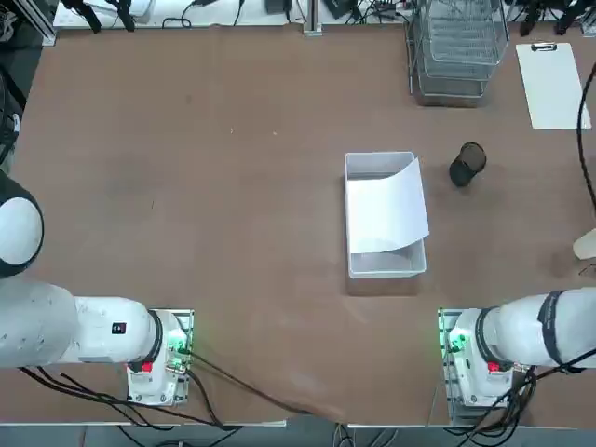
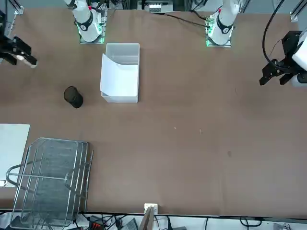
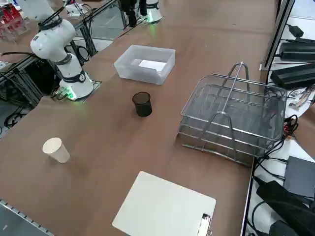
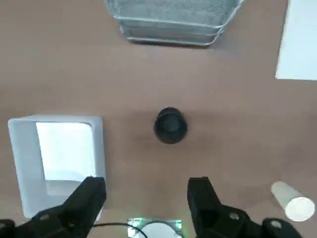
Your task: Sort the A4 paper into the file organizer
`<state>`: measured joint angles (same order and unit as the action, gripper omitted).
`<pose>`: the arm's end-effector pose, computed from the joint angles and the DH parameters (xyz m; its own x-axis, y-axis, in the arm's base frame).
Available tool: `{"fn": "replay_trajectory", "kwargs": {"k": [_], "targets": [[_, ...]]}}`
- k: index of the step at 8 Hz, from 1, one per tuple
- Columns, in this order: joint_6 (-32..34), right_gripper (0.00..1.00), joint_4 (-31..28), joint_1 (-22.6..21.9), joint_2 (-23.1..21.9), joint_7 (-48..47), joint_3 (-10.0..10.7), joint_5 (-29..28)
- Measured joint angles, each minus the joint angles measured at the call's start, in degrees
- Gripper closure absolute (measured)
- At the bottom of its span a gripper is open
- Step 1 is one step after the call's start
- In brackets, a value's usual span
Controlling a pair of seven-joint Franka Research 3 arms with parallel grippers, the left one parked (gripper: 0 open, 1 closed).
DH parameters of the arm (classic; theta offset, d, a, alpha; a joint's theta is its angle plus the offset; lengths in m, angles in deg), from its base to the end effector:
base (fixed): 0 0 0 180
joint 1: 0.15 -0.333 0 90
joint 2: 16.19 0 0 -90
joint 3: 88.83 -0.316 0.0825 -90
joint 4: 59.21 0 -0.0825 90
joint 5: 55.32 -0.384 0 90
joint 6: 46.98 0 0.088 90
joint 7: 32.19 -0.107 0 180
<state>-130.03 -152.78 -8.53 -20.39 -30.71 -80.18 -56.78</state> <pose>0.5181 -0.0025 0.6245 0.9936 0.0258 -0.1098 0.0216 -0.9990 -0.0393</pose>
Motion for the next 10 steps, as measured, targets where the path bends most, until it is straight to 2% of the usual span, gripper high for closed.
{"fn": "replay_trajectory", "kwargs": {"k": [2,5,6,8,10], "targets": [[-1.3,0.00,-4.9,-1.6,-0.7,-0.5,-0.1,-2.6],[-10.9,0.00,-18.7,-2.1,-6.7,-3.3,-0.5,-4.9],[-14.1,0.00,-22.9,-2.7,-8.4,-7.3,-1.8,-5.0],[-19.7,0.01,-29.0,-3.9,-9.7,-14.0,-6.0,-5.0],[-23.5,0.04,-34.1,-4.1,-10.0,-15.2,-9.8,-5.0]]}}
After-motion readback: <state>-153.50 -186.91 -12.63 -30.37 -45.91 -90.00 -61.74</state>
